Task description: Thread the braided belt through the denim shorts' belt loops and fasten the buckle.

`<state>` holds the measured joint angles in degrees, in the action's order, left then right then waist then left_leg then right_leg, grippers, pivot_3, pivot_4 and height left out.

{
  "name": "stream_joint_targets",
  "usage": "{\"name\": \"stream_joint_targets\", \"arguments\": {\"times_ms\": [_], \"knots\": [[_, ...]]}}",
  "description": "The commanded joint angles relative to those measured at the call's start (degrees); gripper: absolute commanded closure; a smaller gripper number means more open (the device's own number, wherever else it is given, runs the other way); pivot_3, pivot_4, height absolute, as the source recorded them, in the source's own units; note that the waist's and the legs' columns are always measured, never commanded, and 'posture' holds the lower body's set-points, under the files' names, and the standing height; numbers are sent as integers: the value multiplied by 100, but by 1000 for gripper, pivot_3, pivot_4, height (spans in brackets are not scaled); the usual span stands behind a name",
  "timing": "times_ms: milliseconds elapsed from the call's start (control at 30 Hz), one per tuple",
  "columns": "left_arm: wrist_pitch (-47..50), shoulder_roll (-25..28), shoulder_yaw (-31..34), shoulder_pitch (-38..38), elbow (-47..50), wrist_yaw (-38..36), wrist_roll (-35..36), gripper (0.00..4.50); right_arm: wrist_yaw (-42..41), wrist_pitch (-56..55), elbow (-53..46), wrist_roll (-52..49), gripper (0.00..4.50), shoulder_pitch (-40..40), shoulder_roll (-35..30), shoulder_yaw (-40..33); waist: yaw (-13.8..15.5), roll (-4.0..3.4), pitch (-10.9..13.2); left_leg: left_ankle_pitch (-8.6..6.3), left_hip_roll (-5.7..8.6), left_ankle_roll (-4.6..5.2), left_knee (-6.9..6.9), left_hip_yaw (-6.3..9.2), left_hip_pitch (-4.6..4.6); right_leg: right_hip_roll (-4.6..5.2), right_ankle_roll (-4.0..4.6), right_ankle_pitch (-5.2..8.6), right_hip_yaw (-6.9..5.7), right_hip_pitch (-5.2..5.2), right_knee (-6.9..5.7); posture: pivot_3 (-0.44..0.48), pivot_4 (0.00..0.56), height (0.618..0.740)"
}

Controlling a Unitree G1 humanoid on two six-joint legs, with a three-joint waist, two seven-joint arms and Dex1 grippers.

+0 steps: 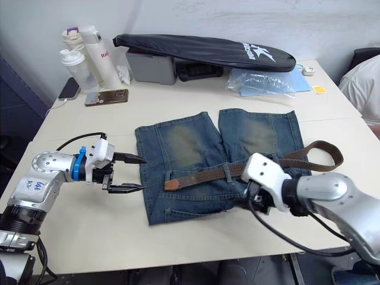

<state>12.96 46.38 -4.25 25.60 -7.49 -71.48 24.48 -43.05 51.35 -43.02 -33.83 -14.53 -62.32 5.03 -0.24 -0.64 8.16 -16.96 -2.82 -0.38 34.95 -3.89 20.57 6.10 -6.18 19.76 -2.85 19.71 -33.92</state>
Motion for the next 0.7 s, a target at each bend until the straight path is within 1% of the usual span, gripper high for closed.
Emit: {"name": "stream_joint_targets", "arguments": {"times_ms": [33,167,200,267,367,400,500,600,633,700], "knots": [[276,-66,208,-33,378,146,104,0,-182,-616,-194,958,61,-251,-31,959,-2,0,0,0,2,0,-1,0,0,5,0,0,-3,1,1,0,150,740],[272,-158,173,-60,430,242,-53,0,-374,-1251,210,2123,61,-302,-46,1956,3,-1,0,2,5,-4,-2,-2,-1,0,1,1,-10,2,1,0,150,740],[263,-173,161,-58,433,254,-80,0,-429,-1380,322,2316,61,-307,-30,2085,4,-1,0,3,7,-7,-2,-4,-1,-23,1,1,-15,3,0,0,150,740],[226,-249,118,8,424,314,-149,0,-514,-1756,754,2815,61,-335,32,2385,9,-1,-1,5,8,-10,3,-11,-2,-29,0,0,-18,3,-1,0,150,740],[192,-343,78,106,388,351,-246,0,-583,-2235,1320,3336,866,-402,100,2499,14,4,-2,4,10,-11,7,-16,-10,-29,-1,-1,-26,-3,-3,0,150,740],[199,-368,80,125,379,353,-266,0,-615,-2358,1436,3459,1265,-413,113,2483,15,4,-2,4,9,-11,7,-18,-13,-30,-2,-1,-29,-5,-3,0,150,740],[45,-419,-1,149,364,335,-451,0,-738,-2920,1780,3754,2878,-365,49,2326,24,3,-3,6,10,-15,9,-20,-17,-30,-3,-2,-33,-8,-3,0,150,740],[75,-502,-26,142,391,356,-489,0,-764,-3497,2079,3982,4143,-255,-104,2088,25,6,-5,6,10,-19,11,-22,-21,-30,-4,-2,-33,-14,-4,0,150,740],[86,-545,-35,141,404,361,-500,0,-766,-3789,2220,4034,4351,-181,-220,1955,28,6,-4,5,10,-19,13,-22,-21,-29,-5,-3,-33,-16,-4,0,150,740],[102,-629,-63,159,408,388,-519,0,-784,-4286,2500,4101,4355,-62,-411,1701,51,6,-4,5,15,-19,15,-22,-20,-24,-8,-4,-32,-16,-4,0,150,740]]}}
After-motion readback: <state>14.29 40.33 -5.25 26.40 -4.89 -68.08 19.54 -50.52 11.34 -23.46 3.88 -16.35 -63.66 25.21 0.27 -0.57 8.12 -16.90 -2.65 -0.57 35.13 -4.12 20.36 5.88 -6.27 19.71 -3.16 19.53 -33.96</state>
